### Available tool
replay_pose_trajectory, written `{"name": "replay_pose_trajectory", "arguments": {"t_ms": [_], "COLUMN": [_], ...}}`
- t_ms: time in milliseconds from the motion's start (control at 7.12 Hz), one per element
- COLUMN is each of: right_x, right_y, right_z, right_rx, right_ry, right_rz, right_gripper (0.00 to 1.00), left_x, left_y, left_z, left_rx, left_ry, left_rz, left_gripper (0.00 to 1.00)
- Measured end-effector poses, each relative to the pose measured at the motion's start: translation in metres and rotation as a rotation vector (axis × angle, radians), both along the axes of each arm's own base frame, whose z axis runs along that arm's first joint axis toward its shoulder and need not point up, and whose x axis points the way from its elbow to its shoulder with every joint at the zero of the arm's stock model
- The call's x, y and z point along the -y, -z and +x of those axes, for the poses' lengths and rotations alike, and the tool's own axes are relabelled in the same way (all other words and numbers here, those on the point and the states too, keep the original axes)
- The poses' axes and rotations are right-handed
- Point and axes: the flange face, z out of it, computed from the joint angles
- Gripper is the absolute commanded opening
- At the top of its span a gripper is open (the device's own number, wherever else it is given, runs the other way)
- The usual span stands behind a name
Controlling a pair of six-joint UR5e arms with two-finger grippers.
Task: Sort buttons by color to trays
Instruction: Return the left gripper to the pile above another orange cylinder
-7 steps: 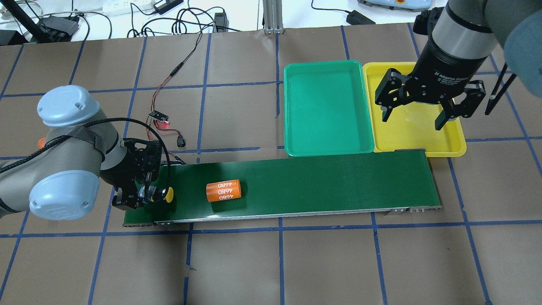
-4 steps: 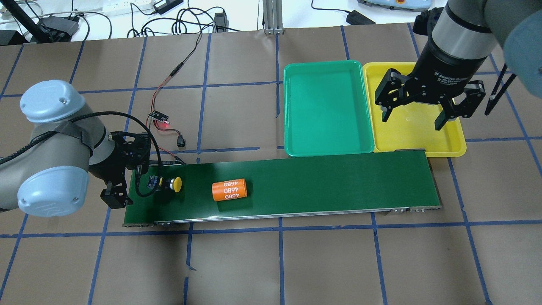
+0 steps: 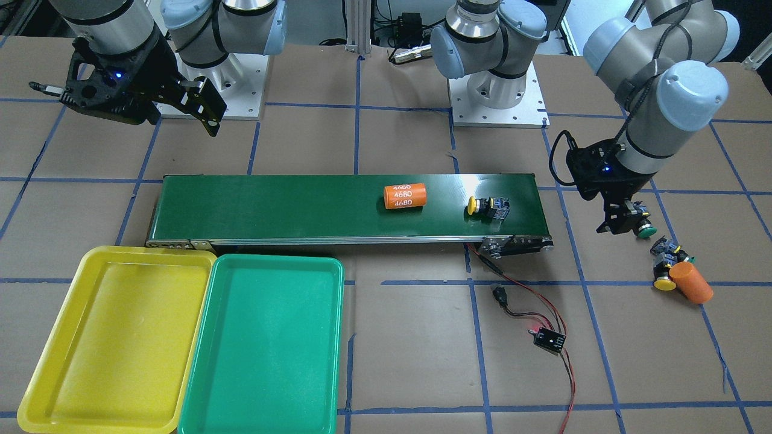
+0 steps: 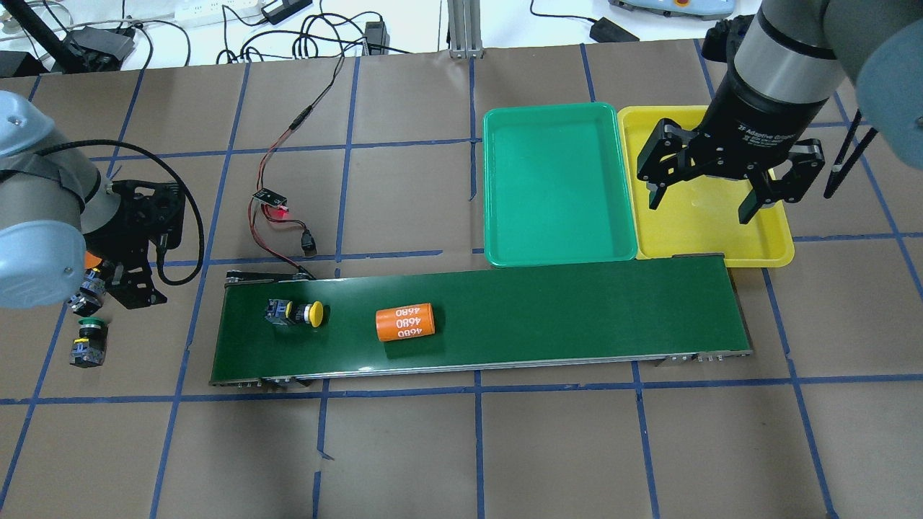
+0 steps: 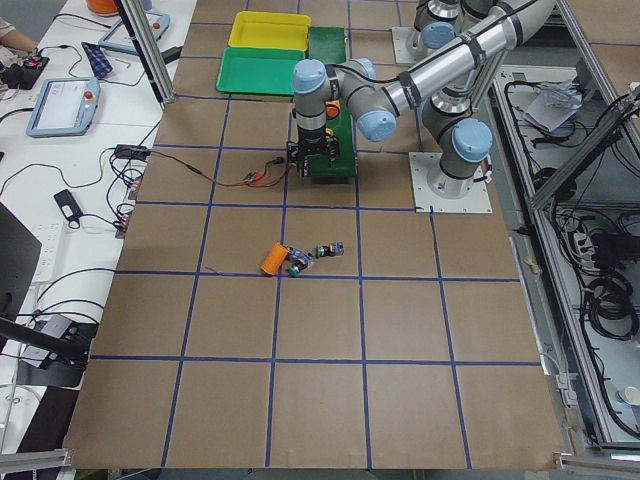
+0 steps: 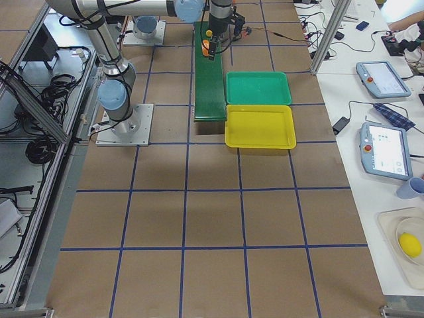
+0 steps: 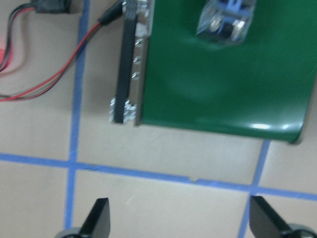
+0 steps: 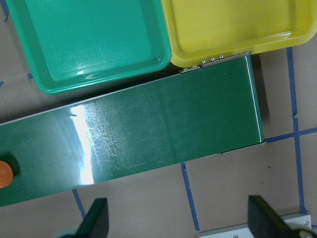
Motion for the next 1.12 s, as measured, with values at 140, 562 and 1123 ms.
{"name": "replay_pose_trajectory", "arguments": {"t_ms": [140,562,1123], "right_x": [0.002,0.003,0.005], "right_y": [-0.001,0.013,0.021], "right_z": [0.000,0.000,0.000], "right_rx": [0.001,0.000,0.002], "right_ry": [-0.001,0.002,0.001], "right_rz": [-0.013,-0.029,-0.040], "right_gripper": [1.00,1.00,1.00], "left_x": [0.019,0.071,0.116], "left_y": [-0.003,-0.002,0.030], "left_z": [0.023,0.101,0.192], "left_rx": [0.001,0.001,-0.029], "left_ry": [0.029,0.192,0.342], "left_rz": [-0.002,-0.001,0.020], "left_gripper": [1.00,1.00,1.00]}}
